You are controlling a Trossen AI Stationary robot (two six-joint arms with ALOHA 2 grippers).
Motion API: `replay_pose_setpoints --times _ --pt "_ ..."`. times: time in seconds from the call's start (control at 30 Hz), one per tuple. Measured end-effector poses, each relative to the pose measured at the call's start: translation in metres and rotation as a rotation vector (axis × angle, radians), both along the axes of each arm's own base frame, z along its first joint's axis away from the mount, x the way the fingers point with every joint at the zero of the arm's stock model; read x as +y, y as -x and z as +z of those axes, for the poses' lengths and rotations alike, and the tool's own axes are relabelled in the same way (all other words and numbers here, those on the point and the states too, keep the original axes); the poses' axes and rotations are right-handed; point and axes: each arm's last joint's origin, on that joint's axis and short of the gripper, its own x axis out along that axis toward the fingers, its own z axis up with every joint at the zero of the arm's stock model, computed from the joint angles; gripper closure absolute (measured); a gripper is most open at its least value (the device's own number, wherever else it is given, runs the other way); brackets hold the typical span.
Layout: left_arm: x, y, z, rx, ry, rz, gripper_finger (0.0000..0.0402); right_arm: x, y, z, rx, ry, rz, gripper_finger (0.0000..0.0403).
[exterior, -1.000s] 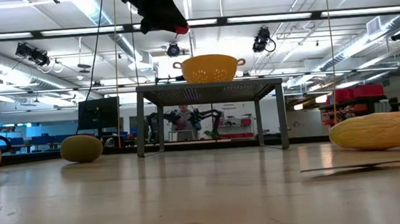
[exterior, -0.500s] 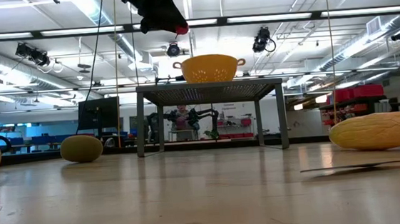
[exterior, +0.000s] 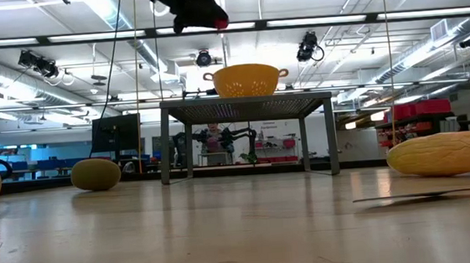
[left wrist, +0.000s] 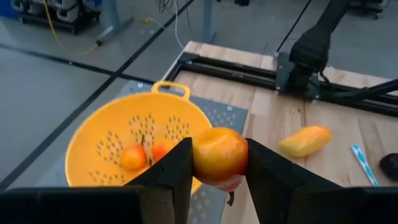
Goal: Pick & Place Fruit
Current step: Put the yellow pear into the yellow strainer bowl on the shelf
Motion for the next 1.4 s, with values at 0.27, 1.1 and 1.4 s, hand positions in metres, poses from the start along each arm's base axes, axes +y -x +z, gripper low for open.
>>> replay_pose_setpoints --times 0.27,1.1,1.4 --pt "0.013 0.002 0.007 -0.075 -0.014 -0.008 0.0274 -0.002 -0.005 -0.003 0.006 -0.032 -0.008 0.0402" --pt "0.038 0.002 0.010 -0.179 -0.010 0.035 0.0272 -0.002 -0.005 -0.003 0.025 0.025 0.011 0.0402" --pt "0.062 -0.026 -0.025 -0.142 0.026 0.033 0.0277 -0.003 -0.005 -0.003 0.026 0.026 0.010 0.0402"
